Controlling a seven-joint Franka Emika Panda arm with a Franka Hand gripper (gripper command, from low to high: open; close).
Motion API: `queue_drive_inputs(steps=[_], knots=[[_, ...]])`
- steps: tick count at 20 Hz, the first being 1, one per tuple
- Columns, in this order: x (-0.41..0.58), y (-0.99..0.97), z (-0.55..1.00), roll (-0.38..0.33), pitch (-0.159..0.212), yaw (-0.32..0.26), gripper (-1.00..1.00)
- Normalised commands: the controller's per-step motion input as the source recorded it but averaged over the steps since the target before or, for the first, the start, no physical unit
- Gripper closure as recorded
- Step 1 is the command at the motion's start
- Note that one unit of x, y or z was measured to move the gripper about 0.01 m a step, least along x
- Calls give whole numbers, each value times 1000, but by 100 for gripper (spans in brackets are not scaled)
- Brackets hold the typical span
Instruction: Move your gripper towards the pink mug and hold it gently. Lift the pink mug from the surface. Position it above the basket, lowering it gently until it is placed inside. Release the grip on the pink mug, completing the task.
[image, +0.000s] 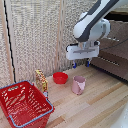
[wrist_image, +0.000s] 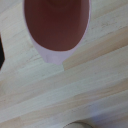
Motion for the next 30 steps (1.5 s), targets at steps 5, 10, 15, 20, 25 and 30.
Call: queue_drive_inputs(steps=[5, 10, 15, 20, 25, 30], knots=[[-181, -298, -386, -36, 0, 33, -100], [-220, -162, -385, -66, -17, 36, -100], [-213, -66, -465, -101, -51, 75, -100], [-89, 0, -407, -129, -51, 90, 100], [0, 37, -198, -66, -10, 50, 100], [-9, 11, -61, -15, -2, 0, 100]])
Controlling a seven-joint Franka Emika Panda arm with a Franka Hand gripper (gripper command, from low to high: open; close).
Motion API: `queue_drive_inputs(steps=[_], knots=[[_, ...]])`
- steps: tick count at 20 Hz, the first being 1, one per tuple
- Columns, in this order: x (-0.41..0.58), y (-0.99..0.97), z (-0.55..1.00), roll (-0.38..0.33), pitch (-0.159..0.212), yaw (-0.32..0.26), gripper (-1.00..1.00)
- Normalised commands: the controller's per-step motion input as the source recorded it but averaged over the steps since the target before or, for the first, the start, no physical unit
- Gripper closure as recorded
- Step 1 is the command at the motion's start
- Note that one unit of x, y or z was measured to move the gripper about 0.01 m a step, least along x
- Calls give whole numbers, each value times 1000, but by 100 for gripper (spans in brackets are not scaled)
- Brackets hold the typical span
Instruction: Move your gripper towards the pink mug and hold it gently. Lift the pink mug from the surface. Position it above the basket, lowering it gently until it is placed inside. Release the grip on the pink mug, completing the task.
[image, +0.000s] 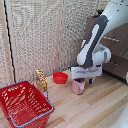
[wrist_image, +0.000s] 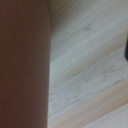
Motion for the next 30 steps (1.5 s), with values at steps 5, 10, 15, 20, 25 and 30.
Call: queue_drive_inputs(steps=[5, 10, 15, 20, 25, 30], knots=[[-8, 0, 58, 0, -99, -5, 100], [-52, 3, 327, 3, -62, -5, 100], [-77, 0, 621, 18, -15, 0, 100], [23, 0, 786, 82, 0, 0, 100], [249, 0, 775, 53, 0, 28, 100], [502, 0, 760, 17, 0, 52, 100]])
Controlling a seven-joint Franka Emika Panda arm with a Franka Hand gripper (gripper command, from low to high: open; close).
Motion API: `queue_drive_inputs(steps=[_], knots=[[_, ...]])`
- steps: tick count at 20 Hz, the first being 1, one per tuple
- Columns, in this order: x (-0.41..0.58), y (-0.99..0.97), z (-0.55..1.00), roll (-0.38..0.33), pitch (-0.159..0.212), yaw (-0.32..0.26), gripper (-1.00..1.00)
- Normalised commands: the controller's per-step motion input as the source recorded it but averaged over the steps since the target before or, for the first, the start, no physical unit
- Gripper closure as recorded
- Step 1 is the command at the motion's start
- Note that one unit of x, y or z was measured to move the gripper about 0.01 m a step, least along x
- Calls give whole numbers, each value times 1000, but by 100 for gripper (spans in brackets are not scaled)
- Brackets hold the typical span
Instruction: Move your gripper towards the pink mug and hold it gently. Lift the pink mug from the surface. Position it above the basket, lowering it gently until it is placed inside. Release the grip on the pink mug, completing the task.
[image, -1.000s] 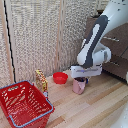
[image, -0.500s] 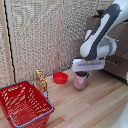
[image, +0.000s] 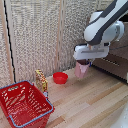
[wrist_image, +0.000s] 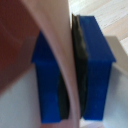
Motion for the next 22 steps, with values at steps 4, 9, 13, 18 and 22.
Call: queue_drive_inputs(steps=[4, 9, 13, 18, 22], knots=[[545, 114, 727, 27, 16, 69, 100], [485, 495, 487, 48, 55, 71, 100], [457, 720, 329, 59, 87, 66, 100], [394, 799, 359, 24, 63, 44, 100], [354, 836, 599, 0, 91, 26, 100]])
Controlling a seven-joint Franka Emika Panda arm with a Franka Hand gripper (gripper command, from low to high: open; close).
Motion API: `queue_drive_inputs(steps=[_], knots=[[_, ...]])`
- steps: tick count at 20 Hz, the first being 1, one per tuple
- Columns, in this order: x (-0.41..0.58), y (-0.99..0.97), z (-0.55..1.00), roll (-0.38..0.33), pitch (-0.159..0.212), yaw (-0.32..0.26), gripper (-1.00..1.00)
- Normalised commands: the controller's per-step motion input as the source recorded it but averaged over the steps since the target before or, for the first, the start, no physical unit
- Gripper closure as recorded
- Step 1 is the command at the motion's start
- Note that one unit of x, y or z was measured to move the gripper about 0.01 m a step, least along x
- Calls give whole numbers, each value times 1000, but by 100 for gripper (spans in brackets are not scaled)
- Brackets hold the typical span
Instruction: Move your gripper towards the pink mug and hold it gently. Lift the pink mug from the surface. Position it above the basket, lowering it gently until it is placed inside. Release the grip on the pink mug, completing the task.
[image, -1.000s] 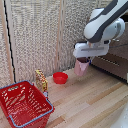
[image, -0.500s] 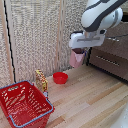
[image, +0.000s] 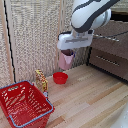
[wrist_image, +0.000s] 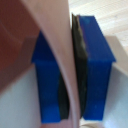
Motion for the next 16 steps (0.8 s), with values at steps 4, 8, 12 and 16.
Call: queue_drive_inputs(steps=[4, 8, 12, 16], knots=[[356, 841, 618, 0, 103, 28, 100], [391, 834, 602, 5, 147, 22, 100], [476, 801, 592, 25, 168, 0, 100], [475, 771, 588, 30, 186, 0, 100]])
